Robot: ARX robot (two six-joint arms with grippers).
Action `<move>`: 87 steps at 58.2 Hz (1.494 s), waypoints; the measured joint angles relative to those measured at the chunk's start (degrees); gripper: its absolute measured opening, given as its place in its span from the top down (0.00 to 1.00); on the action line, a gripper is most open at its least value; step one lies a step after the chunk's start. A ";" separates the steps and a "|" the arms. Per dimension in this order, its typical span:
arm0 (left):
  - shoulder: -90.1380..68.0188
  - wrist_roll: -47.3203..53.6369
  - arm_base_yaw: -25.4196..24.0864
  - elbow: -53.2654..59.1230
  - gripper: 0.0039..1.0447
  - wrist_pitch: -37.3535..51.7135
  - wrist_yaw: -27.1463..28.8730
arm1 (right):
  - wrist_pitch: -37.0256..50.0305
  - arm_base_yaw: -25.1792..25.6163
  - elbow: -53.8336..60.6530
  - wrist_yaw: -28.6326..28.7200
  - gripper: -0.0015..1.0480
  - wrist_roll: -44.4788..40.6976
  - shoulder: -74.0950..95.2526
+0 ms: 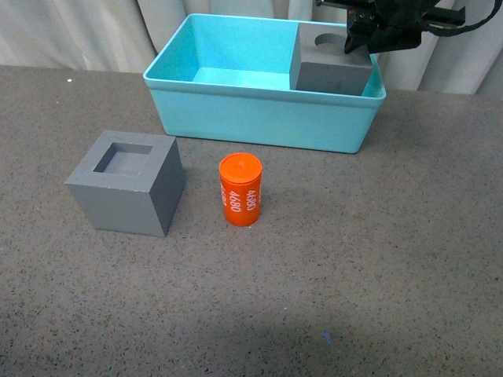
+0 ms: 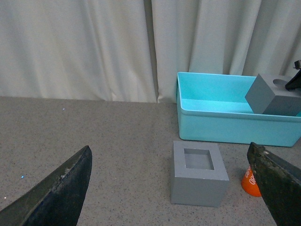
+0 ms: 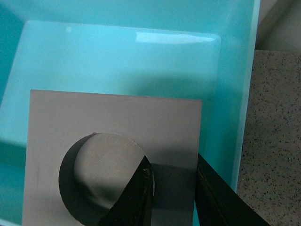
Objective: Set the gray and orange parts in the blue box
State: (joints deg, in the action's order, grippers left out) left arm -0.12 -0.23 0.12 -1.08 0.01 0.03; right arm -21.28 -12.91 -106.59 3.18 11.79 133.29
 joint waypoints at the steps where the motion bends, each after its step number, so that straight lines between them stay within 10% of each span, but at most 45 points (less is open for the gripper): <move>1: 0.00 0.00 0.00 0.00 0.06 0.00 0.00 | -0.15 0.04 -0.22 0.15 0.83 0.00 0.31; 29: 0.00 0.00 0.00 0.00 0.06 0.00 0.00 | -6.43 0.42 -8.90 0.87 0.83 -0.85 8.92; 55: 0.00 0.00 0.00 0.00 0.06 0.00 0.00 | 13.68 0.92 13.84 1.92 0.07 3.10 -12.61; 71: 0.00 0.00 0.00 -0.02 0.06 0.00 0.00 | 33.99 1.05 36.70 -8.66 0.10 -1.64 -30.42; 80: 0.00 0.00 0.00 -0.02 0.06 0.00 0.02 | 70.10 3.50 62.45 -12.39 0.42 -10.14 -39.80; 87: 0.00 0.00 0.00 -0.02 0.06 0.00 0.00 | 75.08 5.44 73.20 -10.84 0.66 -11.19 -46.29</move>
State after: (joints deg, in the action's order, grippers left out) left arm -0.12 -0.23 0.12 -1.10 0.01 0.03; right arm 53.80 -7.46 -33.39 -7.66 0.60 87.00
